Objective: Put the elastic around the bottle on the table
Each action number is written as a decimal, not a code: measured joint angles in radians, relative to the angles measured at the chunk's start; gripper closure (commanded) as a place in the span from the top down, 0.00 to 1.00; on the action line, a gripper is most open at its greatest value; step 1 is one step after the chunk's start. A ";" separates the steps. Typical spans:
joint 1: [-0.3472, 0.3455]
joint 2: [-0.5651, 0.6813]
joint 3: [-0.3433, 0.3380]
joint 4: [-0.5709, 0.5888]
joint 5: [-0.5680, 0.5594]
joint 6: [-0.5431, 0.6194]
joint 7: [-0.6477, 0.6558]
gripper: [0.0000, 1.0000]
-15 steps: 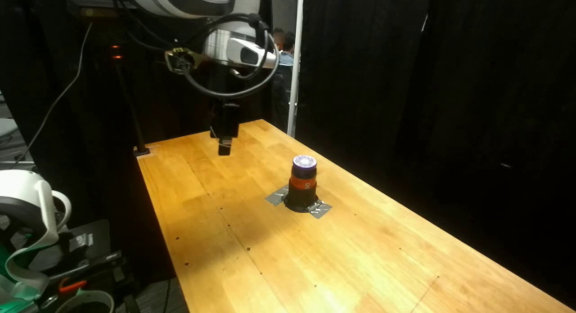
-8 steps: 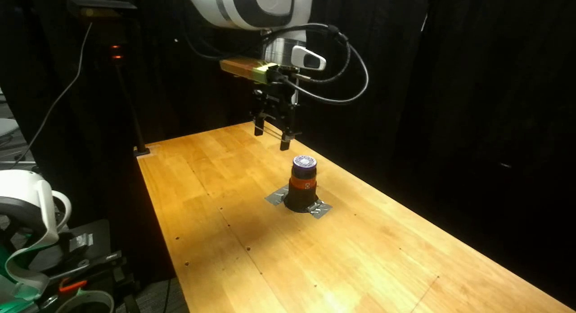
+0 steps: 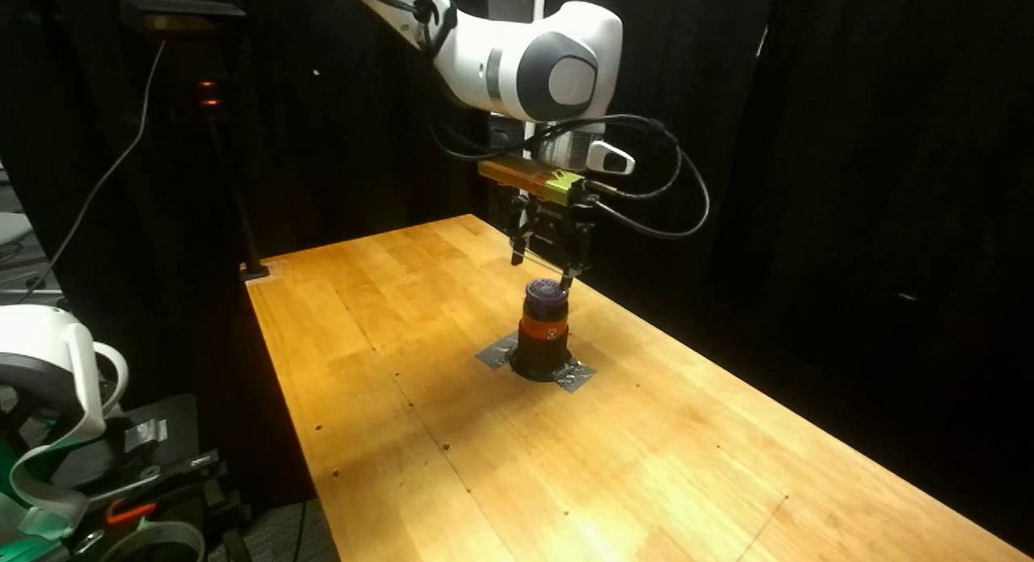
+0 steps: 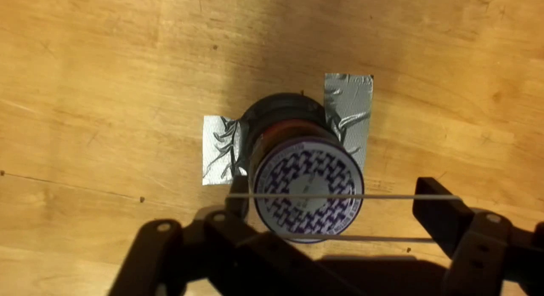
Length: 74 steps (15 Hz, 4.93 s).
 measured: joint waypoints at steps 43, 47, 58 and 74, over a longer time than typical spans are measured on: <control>0.003 0.183 -0.008 0.176 0.004 -0.114 0.007 1.00; -0.001 0.078 -0.011 -0.009 0.004 0.005 0.007 1.00; -0.007 -0.150 -0.012 -0.478 0.004 0.416 0.018 0.23; 0.384 -0.167 -0.502 -0.869 -0.194 1.372 0.252 0.21</control>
